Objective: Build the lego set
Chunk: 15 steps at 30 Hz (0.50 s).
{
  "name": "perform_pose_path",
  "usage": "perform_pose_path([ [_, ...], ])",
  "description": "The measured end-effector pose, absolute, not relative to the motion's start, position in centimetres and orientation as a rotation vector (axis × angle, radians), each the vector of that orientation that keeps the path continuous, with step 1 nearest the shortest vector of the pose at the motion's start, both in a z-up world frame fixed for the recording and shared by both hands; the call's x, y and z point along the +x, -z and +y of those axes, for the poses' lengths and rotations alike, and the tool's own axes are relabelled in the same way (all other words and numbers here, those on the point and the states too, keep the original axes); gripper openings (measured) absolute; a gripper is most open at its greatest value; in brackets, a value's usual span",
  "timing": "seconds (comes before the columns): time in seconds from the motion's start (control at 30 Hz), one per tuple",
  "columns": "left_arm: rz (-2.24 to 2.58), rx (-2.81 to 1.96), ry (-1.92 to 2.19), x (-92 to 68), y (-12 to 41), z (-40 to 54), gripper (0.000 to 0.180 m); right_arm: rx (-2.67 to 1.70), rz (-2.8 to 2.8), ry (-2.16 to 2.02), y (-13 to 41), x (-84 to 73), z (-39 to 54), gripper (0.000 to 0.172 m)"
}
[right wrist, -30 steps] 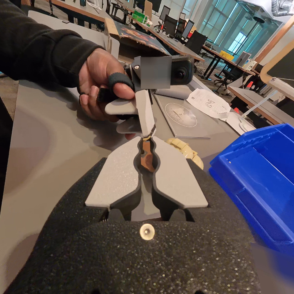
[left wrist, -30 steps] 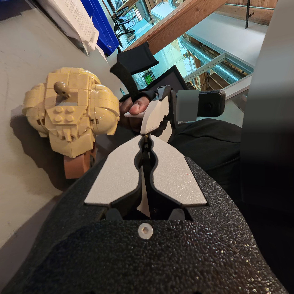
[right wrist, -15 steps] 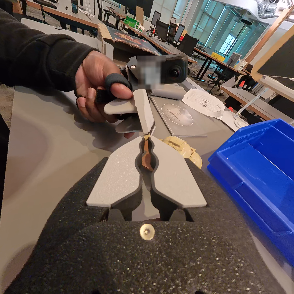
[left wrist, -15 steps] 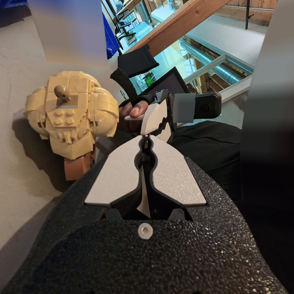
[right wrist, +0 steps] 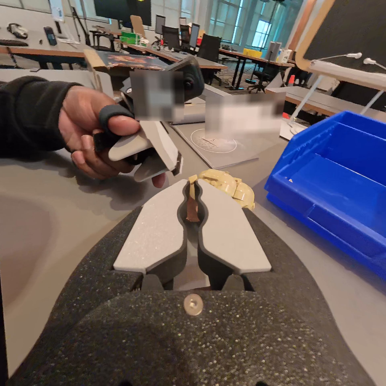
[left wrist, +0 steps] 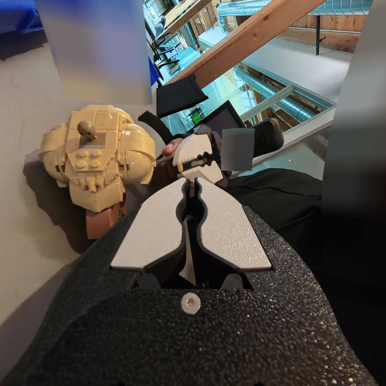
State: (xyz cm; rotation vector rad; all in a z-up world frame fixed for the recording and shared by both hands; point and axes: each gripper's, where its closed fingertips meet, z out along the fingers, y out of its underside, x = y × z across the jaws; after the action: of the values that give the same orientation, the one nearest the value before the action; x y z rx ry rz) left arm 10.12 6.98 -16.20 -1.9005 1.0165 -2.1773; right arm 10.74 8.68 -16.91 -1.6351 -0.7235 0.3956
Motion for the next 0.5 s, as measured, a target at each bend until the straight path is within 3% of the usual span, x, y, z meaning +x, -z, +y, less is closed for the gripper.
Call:
perform_pose_path([
  [0.5,0.91,-1.894,2.214,10.42,16.12,7.41,0.004,-1.623,-0.638,-0.401,16.3,9.94,8.45,0.003],
])
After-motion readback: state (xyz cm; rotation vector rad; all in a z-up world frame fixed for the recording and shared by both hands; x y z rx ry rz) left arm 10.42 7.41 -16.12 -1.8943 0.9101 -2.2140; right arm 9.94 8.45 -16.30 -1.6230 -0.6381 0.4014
